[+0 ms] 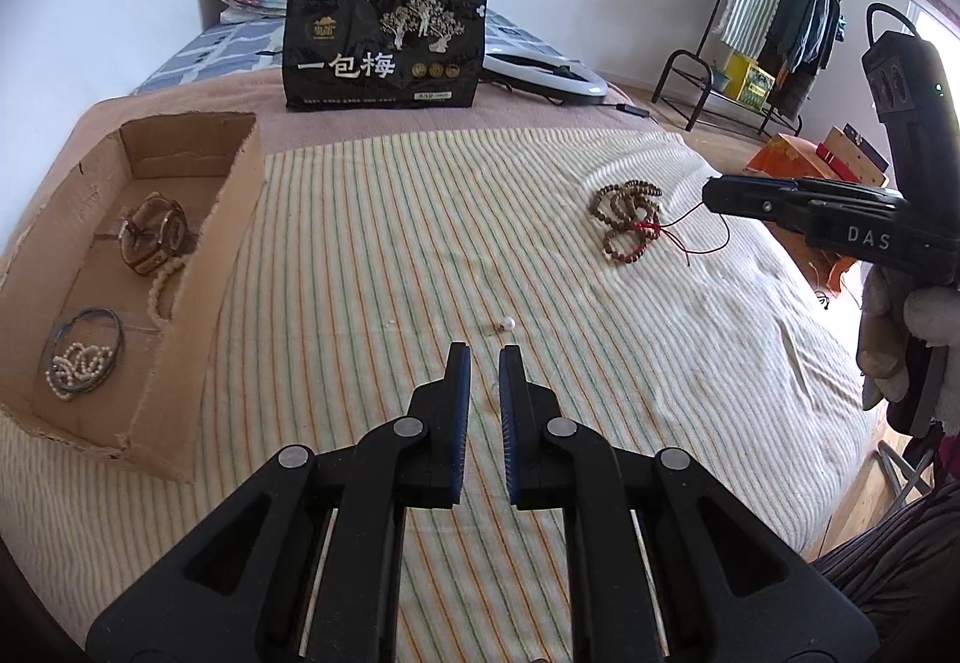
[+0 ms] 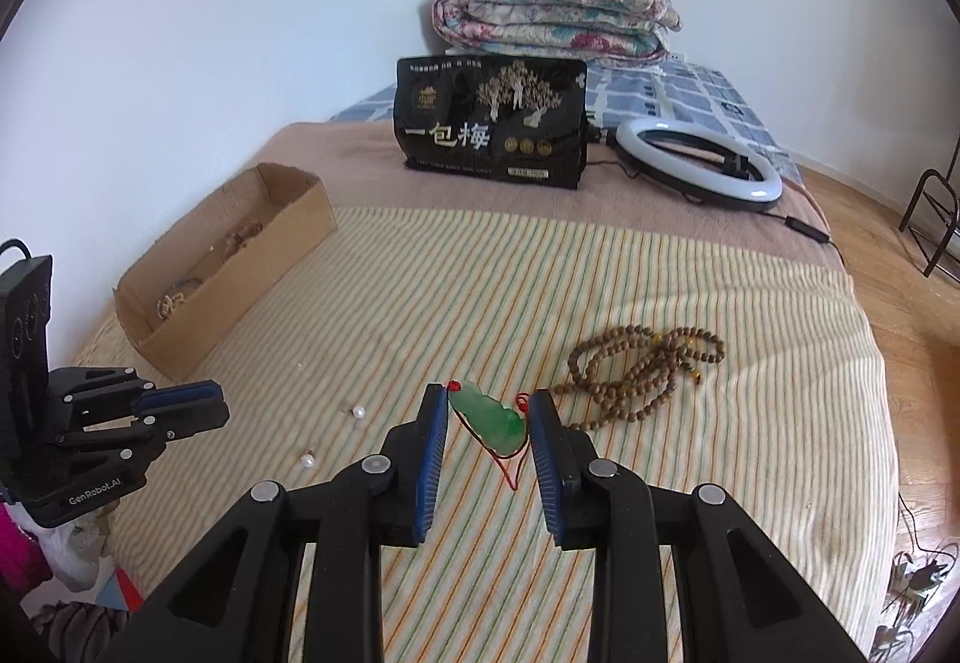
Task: Organize jewelry
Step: 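Carry the pearl in the left tool while the right tool carries the jade pendant to the box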
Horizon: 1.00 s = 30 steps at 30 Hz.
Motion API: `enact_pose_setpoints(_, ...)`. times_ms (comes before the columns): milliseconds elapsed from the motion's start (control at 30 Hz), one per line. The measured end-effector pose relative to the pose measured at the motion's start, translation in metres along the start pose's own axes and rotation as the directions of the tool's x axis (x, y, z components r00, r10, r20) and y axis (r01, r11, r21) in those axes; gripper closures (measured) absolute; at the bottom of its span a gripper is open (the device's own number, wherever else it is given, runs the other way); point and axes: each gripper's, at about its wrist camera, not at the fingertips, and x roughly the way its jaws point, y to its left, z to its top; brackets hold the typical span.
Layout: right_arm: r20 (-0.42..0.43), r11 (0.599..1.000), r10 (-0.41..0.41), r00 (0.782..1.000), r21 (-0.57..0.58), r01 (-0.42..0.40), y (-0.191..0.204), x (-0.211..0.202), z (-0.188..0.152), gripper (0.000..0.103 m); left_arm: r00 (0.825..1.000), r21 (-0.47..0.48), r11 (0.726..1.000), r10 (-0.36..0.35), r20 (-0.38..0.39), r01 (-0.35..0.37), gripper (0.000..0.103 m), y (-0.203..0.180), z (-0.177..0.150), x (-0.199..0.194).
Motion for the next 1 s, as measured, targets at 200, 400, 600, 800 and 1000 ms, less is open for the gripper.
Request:
enact_pose_setpoints(200,0.039,1.0,0.006,0.999,-0.007,-0.005,0.01,-0.02,0.014,0.076,0.999,-0.006,1.0,0.013,0.031,-0.012,0.095,0.009,0.006,-0.018)
enact_pose_setpoints(400,0.057,1.0,0.02,0.998,-0.019,-0.019,0.023,-0.031,0.026,0.076,0.998,-0.021,0.999,0.029,0.062,-0.027,0.095,0.021,0.011,-0.035)
enact_pose_setpoints(600,0.078,0.998,0.036,0.996,-0.046,-0.033,0.041,-0.038,0.039,0.076,0.995,-0.032,0.998,0.05,0.085,-0.048,0.095,0.033,0.015,-0.051)
enact_pose_setpoints(800,0.093,0.996,0.053,0.994,-0.072,-0.047,0.057,-0.04,0.053,0.076,0.991,-0.048,0.996,0.076,0.109,-0.071,0.095,0.048,0.016,-0.067)
enact_pose_setpoints(1000,0.099,0.993,0.084,0.991,-0.09,-0.076,0.075,-0.035,0.064,0.076,0.987,-0.064,0.992,0.112,0.117,-0.105,0.095,0.067,0.015,-0.077)
